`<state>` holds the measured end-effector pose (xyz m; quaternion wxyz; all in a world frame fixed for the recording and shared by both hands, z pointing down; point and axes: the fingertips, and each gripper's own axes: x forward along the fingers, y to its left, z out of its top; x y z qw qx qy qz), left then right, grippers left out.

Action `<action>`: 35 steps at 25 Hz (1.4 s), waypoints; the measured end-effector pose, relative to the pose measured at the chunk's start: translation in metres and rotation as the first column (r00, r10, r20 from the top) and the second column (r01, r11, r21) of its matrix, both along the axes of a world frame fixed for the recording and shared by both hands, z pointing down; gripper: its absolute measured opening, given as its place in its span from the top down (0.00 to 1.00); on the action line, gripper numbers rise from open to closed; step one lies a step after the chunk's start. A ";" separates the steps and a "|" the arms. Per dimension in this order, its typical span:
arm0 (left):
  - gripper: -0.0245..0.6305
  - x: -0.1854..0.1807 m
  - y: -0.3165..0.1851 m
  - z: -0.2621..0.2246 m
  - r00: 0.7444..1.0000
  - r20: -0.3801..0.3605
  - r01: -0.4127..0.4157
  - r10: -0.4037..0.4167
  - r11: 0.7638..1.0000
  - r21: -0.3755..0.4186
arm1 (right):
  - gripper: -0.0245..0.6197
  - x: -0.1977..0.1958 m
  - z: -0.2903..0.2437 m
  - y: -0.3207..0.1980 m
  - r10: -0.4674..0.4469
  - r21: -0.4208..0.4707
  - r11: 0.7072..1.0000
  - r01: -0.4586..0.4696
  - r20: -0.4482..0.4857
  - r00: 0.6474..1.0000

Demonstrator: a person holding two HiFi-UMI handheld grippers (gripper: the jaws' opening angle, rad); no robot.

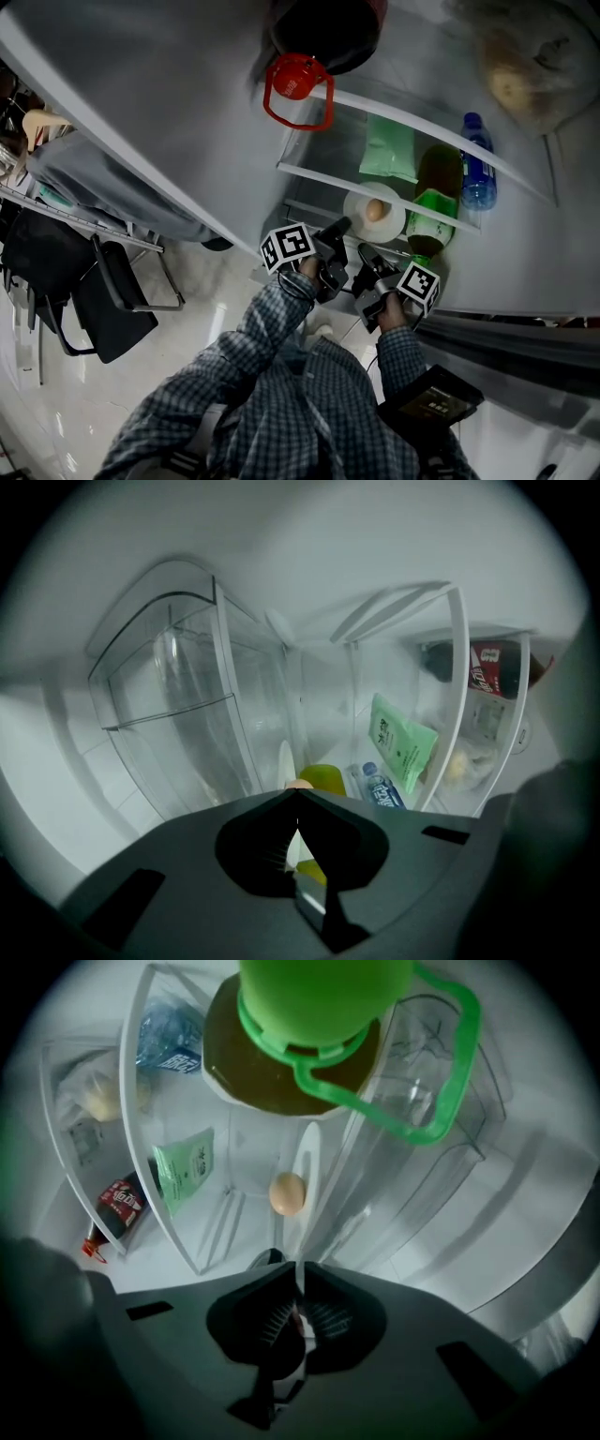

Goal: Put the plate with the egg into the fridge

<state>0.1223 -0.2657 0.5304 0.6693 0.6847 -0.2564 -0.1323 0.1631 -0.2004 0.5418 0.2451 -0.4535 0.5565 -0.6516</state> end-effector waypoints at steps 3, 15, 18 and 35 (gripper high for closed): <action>0.95 0.002 0.001 -0.001 1.000 -0.006 -0.003 0.003 1.000 0.000 | 0.95 0.010 -0.001 0.007 0.037 0.005 0.999 -0.037 -0.009 0.999; 0.95 0.001 0.012 -0.007 0.999 0.002 -0.037 0.037 0.999 0.029 | 0.95 0.044 0.000 0.009 0.156 -0.016 0.987 -0.157 -0.068 0.985; 0.95 0.001 0.015 -0.007 0.999 0.001 -0.042 0.042 0.999 0.027 | 0.95 0.043 0.001 0.005 0.141 -0.014 0.990 -0.143 -0.104 0.985; 0.95 0.003 0.022 -0.005 0.998 0.015 -0.060 0.060 0.998 0.032 | 0.95 0.042 0.004 -0.017 0.107 -0.034 0.993 -0.114 -0.170 0.980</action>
